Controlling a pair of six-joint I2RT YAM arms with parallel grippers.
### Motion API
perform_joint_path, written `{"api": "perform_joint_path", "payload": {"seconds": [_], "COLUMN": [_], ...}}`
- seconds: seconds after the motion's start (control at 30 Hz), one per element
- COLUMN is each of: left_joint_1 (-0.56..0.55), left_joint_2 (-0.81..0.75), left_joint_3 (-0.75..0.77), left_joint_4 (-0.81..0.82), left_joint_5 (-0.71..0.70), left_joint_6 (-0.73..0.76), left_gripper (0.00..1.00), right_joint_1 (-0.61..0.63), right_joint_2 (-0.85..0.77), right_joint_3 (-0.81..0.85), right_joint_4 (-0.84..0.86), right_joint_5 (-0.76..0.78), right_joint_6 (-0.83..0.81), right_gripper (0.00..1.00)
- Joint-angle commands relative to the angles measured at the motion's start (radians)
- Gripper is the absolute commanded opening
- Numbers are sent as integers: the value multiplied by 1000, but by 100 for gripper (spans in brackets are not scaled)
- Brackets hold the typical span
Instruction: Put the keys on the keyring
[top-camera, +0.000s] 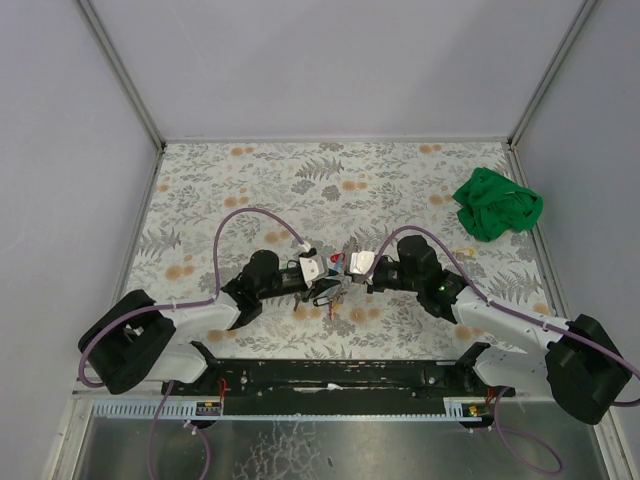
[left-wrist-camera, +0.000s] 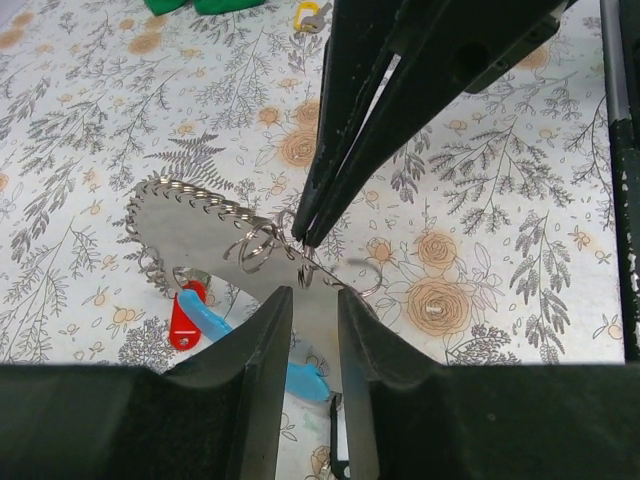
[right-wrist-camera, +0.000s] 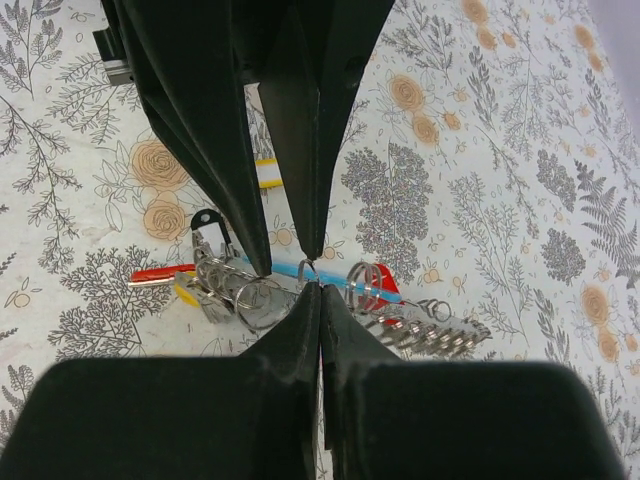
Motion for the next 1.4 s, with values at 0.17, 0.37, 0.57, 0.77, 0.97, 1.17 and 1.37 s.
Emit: {"api": "perform_joint_path", "payload": {"seconds": [0.17, 0.37, 0.57, 0.77, 0.97, 1.17, 1.37], "left_joint_1": [3, 3, 3, 4, 3, 5, 4], "left_joint_2": [-2, 30, 46, 57, 59, 53, 71], "left_joint_3": [19, 38, 44, 50, 51, 49, 59], "left_joint_4": [30, 46, 67, 79, 77, 81, 61], "left_joint_5": [10, 33, 57, 72, 68, 66, 84], "left_joint_6": [55, 42, 26, 18, 15, 9, 18], "left_gripper": [26, 26, 24, 17, 14, 15, 3], "right_joint_1": [18, 18, 18, 19, 21, 23, 24], "right_joint_2": [-14, -5, -4, -5, -4, 1, -13], "right_joint_3": [74, 78, 75, 75, 73, 75, 75], "right_joint_4": [-37, -43, -35, -35, -35, -37, -35], "right_joint_5": [2, -12, -30, -35, -43, -40, -47], "right_joint_6": [-53, -52, -48, -46, -47, -50, -43], "right_gripper": [0, 0, 0, 0, 0, 0, 1]}}
